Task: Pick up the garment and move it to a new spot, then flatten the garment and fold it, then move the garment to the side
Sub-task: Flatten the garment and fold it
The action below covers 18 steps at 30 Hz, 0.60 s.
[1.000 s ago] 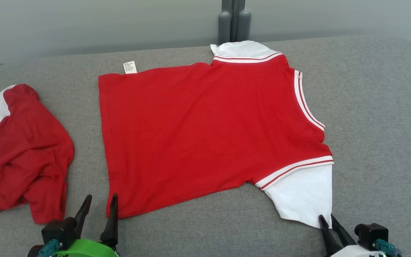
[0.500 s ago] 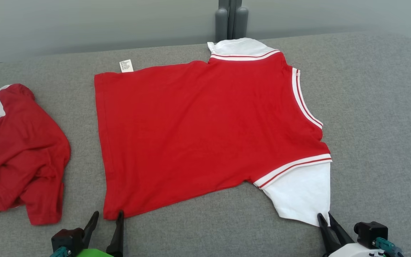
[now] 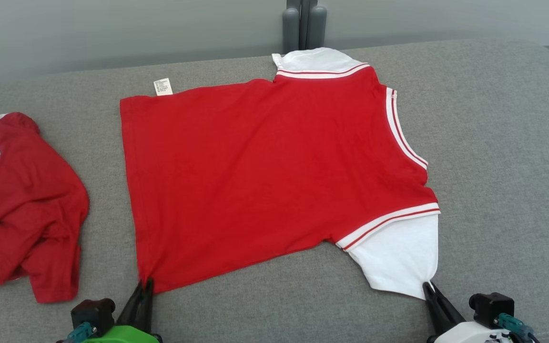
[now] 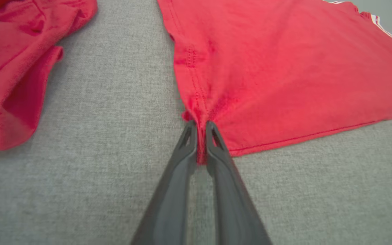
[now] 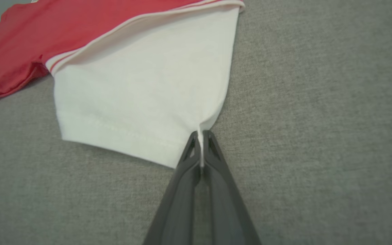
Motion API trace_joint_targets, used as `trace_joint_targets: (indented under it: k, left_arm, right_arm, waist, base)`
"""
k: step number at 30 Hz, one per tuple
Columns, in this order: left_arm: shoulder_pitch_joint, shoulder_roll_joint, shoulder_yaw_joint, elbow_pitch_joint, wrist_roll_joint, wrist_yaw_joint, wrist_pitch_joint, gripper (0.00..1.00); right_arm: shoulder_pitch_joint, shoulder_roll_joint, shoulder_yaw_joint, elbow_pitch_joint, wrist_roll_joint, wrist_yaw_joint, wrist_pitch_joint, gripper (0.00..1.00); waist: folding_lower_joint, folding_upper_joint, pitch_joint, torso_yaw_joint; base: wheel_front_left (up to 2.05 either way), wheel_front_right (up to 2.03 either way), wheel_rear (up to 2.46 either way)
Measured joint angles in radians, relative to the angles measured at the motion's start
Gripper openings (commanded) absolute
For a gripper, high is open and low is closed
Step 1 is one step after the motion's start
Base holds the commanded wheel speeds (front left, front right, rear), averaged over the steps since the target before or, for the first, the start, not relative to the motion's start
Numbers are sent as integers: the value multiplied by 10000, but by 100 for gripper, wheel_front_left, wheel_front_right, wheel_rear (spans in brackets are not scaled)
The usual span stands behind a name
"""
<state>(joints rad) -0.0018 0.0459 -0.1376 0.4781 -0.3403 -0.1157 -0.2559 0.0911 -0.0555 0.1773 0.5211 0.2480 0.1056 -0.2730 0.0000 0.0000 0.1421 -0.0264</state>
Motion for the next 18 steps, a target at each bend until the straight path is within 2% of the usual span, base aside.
trace_joint_targets:
  k: [8,14,18]
  left_arm:
    - [-74,-4,-102,238,-184,-77,0,0]
    - [-210,2,-109,234,-322,-79,44,0]
    - [-222,71,-336,136,-491,-82,431,0]
  right_arm:
    - [-22,65,-167,-219,746,121,38,0]
    - [-46,138,-487,-865,1239,167,150,0]
    - [-236,-12,-715,-1536,1457,174,155,0]
  waist:
    - [0,0,4,-16]
    - [0,0,-14,-24]
    - [0,0,-28,-23]
  base:
    - [0,0,0]
    - [0,0,0]
    - [0,0,0]
